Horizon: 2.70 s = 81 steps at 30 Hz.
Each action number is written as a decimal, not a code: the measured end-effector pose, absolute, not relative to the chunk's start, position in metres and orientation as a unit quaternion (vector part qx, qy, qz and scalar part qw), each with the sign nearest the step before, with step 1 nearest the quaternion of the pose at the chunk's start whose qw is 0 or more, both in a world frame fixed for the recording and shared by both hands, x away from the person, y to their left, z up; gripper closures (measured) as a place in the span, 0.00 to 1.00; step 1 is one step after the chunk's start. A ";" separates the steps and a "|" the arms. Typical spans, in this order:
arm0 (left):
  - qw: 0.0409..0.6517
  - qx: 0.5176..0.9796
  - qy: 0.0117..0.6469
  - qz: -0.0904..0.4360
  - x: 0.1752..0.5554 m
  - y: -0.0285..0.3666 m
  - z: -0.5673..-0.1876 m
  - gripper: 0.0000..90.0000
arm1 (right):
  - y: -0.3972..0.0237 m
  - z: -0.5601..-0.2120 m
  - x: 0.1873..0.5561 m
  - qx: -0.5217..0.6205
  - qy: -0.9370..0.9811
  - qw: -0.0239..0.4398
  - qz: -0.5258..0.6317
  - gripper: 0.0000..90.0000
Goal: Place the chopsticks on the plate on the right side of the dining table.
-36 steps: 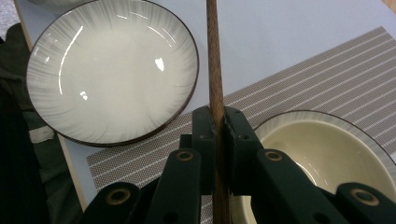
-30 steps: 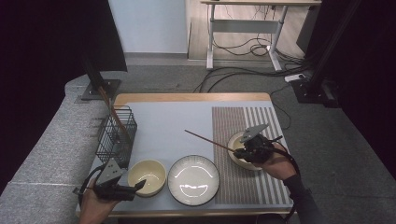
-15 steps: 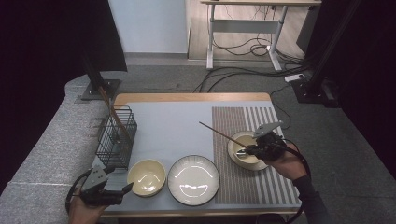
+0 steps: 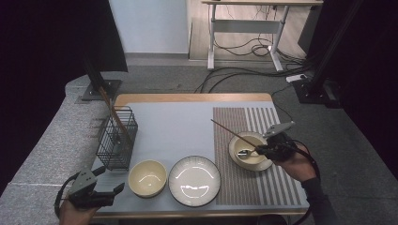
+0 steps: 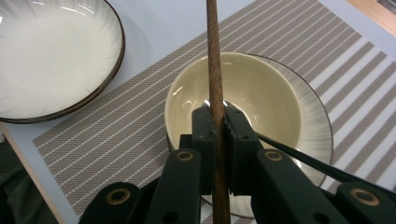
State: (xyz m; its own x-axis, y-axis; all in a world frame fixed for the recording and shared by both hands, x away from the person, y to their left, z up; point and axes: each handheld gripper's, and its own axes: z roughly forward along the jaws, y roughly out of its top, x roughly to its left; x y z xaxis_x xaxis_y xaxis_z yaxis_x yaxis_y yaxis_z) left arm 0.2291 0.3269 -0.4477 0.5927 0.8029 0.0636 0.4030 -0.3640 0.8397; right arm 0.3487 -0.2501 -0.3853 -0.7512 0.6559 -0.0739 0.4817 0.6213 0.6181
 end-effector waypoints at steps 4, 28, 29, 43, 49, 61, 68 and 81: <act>0.407 0.790 0.387 0.244 0.229 0.330 -0.452 0.09 | -0.255 -0.385 0.348 0.328 0.884 0.152 0.295 0.94; 0.367 0.798 0.411 0.242 0.242 0.333 -0.497 0.09 | -0.280 -0.384 0.345 0.359 0.872 0.171 0.286 0.94; 0.367 0.798 0.412 0.242 0.243 0.332 -0.499 0.09 | -0.281 -0.384 0.345 0.359 0.871 0.173 0.287 0.94; 0.342 0.811 0.417 0.227 0.252 0.327 -0.524 0.09 | -0.295 -0.382 0.343 0.375 0.863 0.180 0.286 0.94; 0.331 0.816 0.421 0.218 0.255 0.327 -0.530 0.09 | -0.300 -0.383 0.342 0.379 0.861 0.181 0.286 0.94; 0.351 0.802 0.441 0.198 0.255 0.332 -0.535 0.09 | -0.309 -0.382 0.339 0.388 0.855 0.187 0.287 0.94; 0.359 0.795 0.444 0.204 0.252 0.332 -0.537 0.10 | -0.317 -0.381 0.337 0.399 0.850 0.192 0.286 0.94; 0.365 0.791 0.444 0.208 0.251 0.332 -0.538 0.10 | -0.341 -0.380 0.333 0.430 0.833 0.203 0.282 0.94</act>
